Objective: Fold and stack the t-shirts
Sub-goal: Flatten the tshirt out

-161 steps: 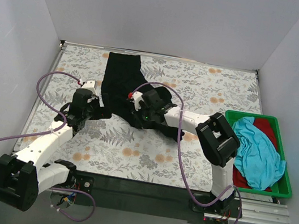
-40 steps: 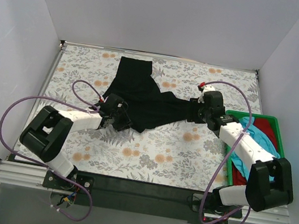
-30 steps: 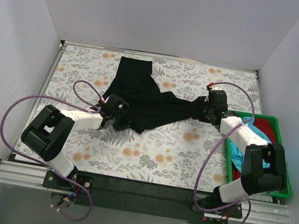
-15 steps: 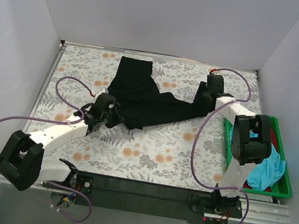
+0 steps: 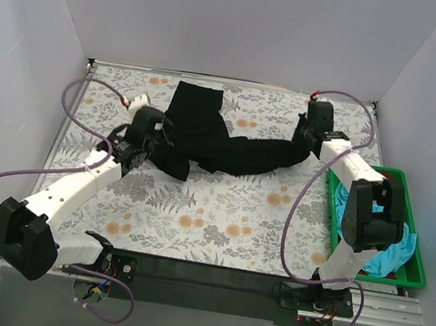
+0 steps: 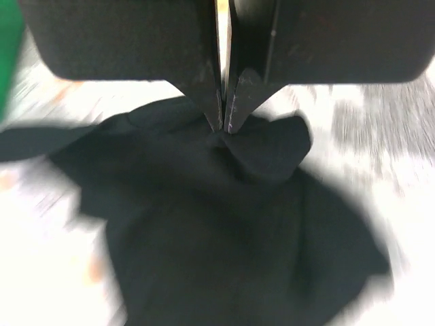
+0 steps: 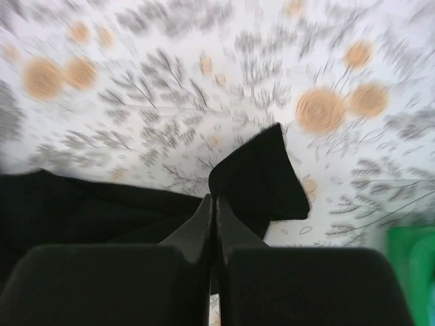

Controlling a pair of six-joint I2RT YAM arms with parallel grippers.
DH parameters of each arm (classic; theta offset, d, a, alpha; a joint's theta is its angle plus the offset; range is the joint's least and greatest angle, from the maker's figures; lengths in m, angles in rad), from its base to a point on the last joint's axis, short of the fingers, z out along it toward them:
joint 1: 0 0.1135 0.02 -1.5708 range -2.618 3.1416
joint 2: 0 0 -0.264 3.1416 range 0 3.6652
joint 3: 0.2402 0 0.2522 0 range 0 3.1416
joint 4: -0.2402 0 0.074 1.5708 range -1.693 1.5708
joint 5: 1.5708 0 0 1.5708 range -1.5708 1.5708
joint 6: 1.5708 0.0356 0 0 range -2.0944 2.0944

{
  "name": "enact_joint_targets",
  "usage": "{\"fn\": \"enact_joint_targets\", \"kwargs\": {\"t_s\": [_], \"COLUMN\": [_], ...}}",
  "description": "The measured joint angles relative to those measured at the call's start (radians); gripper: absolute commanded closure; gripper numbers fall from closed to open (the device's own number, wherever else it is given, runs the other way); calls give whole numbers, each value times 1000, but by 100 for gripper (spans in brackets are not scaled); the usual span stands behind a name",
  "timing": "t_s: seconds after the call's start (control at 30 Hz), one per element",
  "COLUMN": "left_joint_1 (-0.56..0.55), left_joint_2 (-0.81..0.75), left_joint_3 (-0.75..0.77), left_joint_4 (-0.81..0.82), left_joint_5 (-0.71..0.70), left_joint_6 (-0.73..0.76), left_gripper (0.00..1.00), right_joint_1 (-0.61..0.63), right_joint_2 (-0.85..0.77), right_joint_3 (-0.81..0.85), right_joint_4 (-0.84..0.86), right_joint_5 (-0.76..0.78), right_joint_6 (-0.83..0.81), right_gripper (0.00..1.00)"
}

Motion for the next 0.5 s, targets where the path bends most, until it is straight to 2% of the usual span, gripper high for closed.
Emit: {"fn": "enact_joint_targets", "kwargs": {"t_s": [0.17,0.23,0.33,0.4,0.5], "left_joint_1": [122,185,221,224,217], "left_joint_2": [70,159,283,331,313], "left_joint_3": [373,587,858,983,1033], "left_joint_4": [53,60,73,79,74], "left_joint_5": [-75,-88,-92,-87,-76], "left_joint_6": [177,249,334,387,452], "left_gripper": [100,100,100,100,100], "right_joint_1": [1,3,14,15,15], "right_joint_2": [-165,-208,-272,-312,-397], "right_joint_3": [185,291,430,465,452], "right_joint_4": [-19,-8,23,40,49], "right_joint_5": [28,31,21,8,-21], "right_joint_6": [-69,-95,-138,-167,-208], "right_gripper": [99,99,99,99,99]}}
